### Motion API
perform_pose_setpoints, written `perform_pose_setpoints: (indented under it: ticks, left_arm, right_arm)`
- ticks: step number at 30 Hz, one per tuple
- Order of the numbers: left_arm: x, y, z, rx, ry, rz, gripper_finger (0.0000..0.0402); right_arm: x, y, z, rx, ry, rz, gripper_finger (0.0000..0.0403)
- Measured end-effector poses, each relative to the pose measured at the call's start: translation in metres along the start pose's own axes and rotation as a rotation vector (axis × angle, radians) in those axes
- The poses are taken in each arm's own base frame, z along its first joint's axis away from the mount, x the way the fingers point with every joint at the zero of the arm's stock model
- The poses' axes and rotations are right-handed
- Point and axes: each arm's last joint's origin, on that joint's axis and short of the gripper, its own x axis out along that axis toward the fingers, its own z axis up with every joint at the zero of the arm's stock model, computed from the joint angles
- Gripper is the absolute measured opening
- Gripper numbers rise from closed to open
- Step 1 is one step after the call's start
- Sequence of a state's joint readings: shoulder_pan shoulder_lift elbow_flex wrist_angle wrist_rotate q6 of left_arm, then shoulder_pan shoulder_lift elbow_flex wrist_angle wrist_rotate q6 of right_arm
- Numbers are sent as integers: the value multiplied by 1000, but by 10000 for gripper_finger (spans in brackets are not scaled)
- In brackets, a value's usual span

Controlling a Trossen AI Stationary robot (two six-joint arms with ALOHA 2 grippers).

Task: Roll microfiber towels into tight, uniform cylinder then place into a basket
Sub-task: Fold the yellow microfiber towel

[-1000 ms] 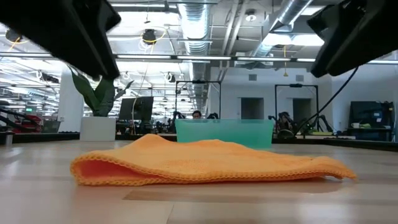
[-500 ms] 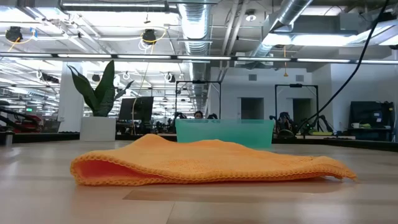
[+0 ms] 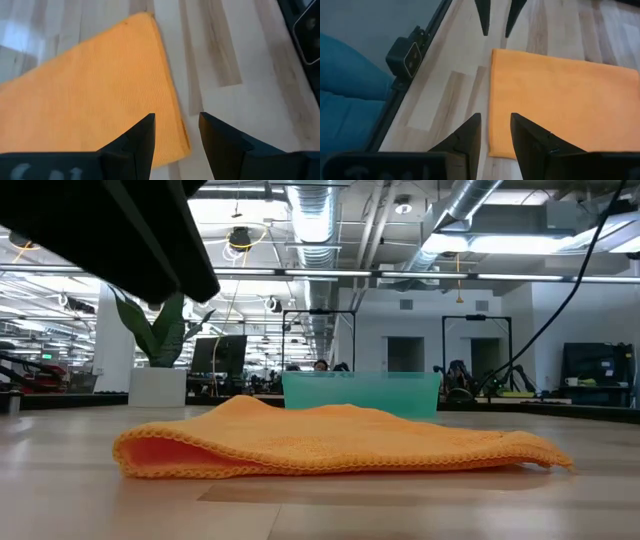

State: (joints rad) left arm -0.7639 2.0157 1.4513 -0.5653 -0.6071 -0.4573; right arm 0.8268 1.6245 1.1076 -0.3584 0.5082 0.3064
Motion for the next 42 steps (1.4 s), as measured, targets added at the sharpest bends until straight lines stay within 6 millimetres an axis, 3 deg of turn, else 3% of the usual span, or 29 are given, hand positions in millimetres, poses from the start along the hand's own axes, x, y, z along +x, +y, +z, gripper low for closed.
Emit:
perform_pose_setpoints:
  ticks: [10, 14, 22, 33, 42]
  left_arm:
    - [8, -5, -6, 41, 46, -36, 146]
    - [23, -7, -11, 48, 87, -49, 146]
    - [33, 2, -12, -24, 147, -81, 146]
    - [40, 8, -25, -48, 195, -49, 146]
    - [45, 11, -37, -63, 198, -33, 146]
  right_arm:
    - [11, 1, -5, 11, 29, -28, 158]
    - [28, 4, -13, -66, 74, -49, 184]
    - [66, -7, -24, -90, 156, -90, 218]
    - [109, -21, -44, -42, 290, 7, 217]
    - [115, -33, -43, 26, 304, 17, 216]
